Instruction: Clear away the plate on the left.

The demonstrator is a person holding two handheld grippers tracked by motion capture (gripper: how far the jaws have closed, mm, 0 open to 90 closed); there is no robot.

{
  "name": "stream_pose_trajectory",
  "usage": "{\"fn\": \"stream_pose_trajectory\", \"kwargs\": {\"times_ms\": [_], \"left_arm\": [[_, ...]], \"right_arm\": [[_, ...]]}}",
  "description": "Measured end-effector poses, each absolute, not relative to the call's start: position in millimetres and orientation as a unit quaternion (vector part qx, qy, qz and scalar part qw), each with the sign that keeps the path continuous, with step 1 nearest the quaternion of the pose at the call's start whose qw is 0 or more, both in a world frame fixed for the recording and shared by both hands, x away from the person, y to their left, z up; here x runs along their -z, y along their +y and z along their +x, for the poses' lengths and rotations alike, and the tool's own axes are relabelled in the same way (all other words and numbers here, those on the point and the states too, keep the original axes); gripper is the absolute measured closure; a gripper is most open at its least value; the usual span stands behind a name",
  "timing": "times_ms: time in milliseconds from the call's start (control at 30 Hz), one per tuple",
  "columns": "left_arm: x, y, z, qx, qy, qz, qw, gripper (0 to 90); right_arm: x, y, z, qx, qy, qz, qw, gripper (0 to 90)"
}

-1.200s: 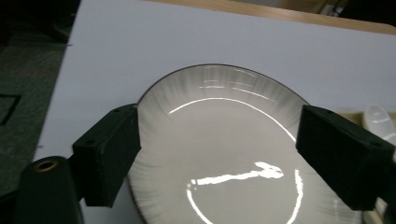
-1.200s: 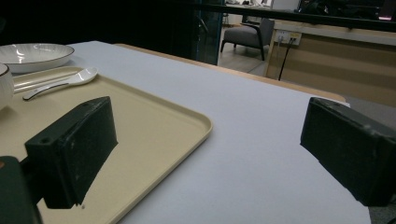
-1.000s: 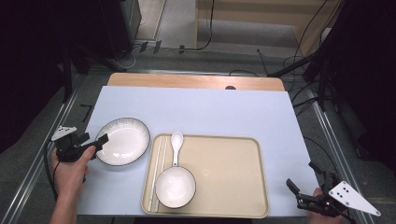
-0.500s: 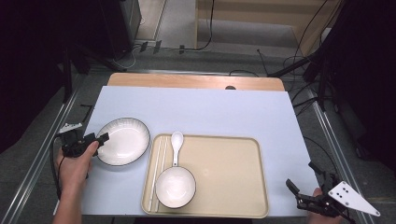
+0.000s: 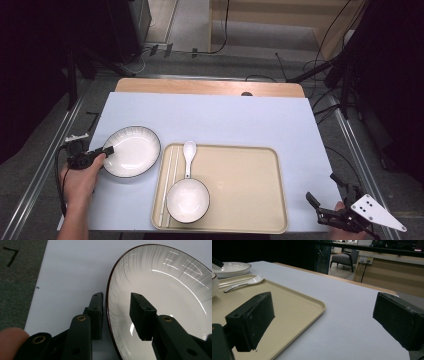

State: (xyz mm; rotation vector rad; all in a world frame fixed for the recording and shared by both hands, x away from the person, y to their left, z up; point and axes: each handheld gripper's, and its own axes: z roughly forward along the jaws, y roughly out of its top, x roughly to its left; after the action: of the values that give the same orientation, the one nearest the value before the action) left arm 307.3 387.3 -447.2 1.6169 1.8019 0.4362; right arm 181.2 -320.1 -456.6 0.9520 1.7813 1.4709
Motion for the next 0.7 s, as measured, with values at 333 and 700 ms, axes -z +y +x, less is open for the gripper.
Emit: {"fn": "stream_pose_trajectory", "kwargs": {"times_ms": [333, 700], "left_arm": [[451.4, 396.4, 307.5, -0.129, 0.695, 0.612, 0.355, 72.8], [453.8, 404.1, 307.1, -0.073, 0.720, 0.579, 0.376, 73.4]], "right_arm": [[456.7, -321.1, 180.8, -0.558, 0.676, 0.362, 0.317, 3.7], [457.4, -320.3, 181.7, -0.557, 0.677, 0.362, 0.317, 3.7]]}}
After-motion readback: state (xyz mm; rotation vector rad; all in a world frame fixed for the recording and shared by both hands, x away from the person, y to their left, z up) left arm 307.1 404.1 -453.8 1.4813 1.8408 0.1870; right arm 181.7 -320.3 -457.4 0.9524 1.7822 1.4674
